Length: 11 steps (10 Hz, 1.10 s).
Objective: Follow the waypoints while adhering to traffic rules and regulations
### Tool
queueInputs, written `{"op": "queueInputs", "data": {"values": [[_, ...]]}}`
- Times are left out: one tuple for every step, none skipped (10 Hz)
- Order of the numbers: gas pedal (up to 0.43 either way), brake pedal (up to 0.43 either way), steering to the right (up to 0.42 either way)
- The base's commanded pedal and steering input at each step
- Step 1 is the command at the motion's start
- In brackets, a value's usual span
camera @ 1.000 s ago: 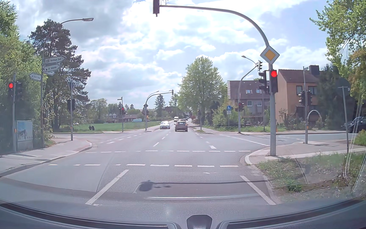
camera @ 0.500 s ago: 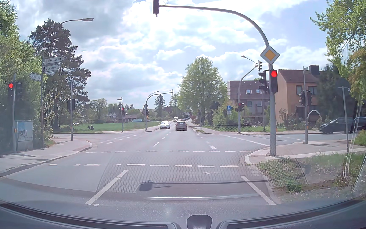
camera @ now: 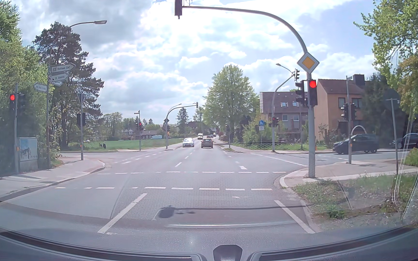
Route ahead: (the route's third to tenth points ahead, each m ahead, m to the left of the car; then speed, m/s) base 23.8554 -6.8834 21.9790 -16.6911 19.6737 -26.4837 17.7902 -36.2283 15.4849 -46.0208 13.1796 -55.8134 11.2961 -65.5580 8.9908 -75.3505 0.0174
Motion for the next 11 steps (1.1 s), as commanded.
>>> {"op": "queueInputs", "data": {"values": [[0.0,0.201,-0.004],[0.0,0.201,-0.004],[0.0,0.201,-0.004],[0.0,0.201,-0.004],[0.0,0.201,-0.003],[0.0,0.201,-0.004],[0.0,0.201,-0.004],[0.0,0.207,-0.004],[0.0,0.207,-0.004],[0.0,0.201,-0.004],[0.0,0.201,-0.004]]}}
